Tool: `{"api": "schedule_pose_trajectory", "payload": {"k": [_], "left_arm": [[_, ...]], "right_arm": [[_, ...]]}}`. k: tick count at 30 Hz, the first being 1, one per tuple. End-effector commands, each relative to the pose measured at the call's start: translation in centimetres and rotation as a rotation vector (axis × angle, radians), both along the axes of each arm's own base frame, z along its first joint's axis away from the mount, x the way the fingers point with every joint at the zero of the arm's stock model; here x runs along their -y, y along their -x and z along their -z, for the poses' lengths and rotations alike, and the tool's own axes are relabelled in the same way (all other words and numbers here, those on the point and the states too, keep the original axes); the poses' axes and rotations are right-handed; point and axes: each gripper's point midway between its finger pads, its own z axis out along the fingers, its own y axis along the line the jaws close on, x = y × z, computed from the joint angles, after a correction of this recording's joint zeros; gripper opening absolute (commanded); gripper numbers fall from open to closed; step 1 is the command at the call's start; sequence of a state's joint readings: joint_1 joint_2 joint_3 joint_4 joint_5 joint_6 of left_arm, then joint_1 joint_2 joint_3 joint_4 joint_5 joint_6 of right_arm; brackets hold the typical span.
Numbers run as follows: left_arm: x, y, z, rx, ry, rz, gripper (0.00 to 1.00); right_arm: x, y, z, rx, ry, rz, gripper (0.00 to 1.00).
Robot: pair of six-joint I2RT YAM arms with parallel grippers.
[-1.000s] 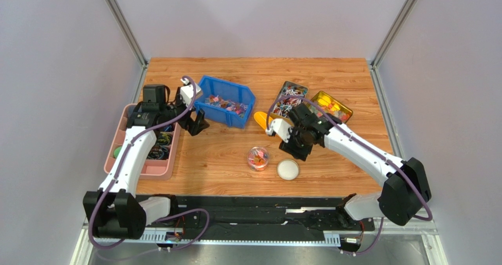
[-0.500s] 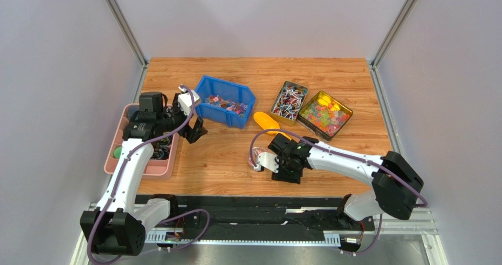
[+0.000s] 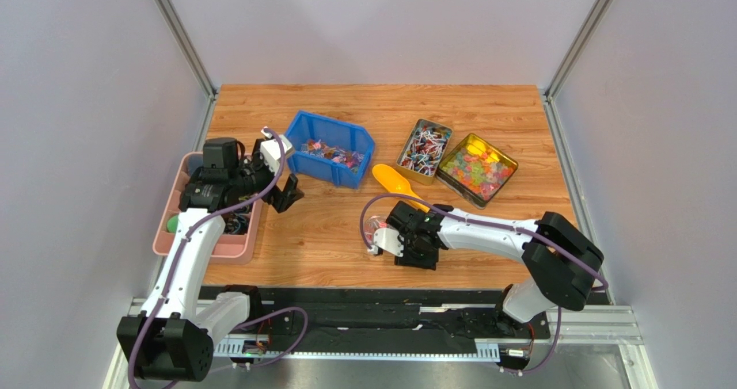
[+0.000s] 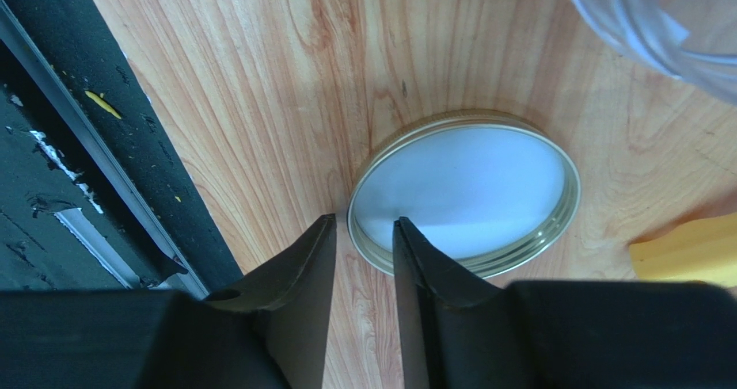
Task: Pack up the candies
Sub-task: Pick up the bottle lid at the center of the board.
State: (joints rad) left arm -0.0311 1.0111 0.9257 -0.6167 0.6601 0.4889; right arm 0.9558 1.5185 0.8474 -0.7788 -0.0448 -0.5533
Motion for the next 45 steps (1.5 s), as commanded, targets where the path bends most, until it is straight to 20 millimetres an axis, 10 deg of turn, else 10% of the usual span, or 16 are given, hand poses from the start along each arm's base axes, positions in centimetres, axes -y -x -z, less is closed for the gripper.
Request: {"api": "schedule_pose_trajectory", "payload": {"k": [1, 12, 22, 37, 45], "left_arm": [[0.0, -0.2, -0.4, 0.041, 0.000, 0.009, 0.99], [0.2, -0.3, -0.8, 0.061, 0.014, 0.014, 0.99], [1.7, -1.7, -4.7, 0.153, 0.016, 0.119, 0.99], [10.1, -3.9, -7.2, 0.317, -0.046, 0.378, 0.99], [13.4, -1.9, -8.7, 0.470, 0.027, 0.581, 0.99]], "right_arm": [[-0.6, 0.3, 0.4, -0.010, -0.014, 0.003, 0.31], [-0.6, 1.2, -0.4, -0.053, -0.015, -0.005, 0.00], [-2.4, 2.8, -7.1, -0.168, -0.188, -0.056, 0.00], [-5.4, 3.6, -23.1, -0.189, -0.540, -0.204, 0.00], [-6.3, 5.3, -25.8, -0.400, -0.641, -0.246, 0.00]]}}
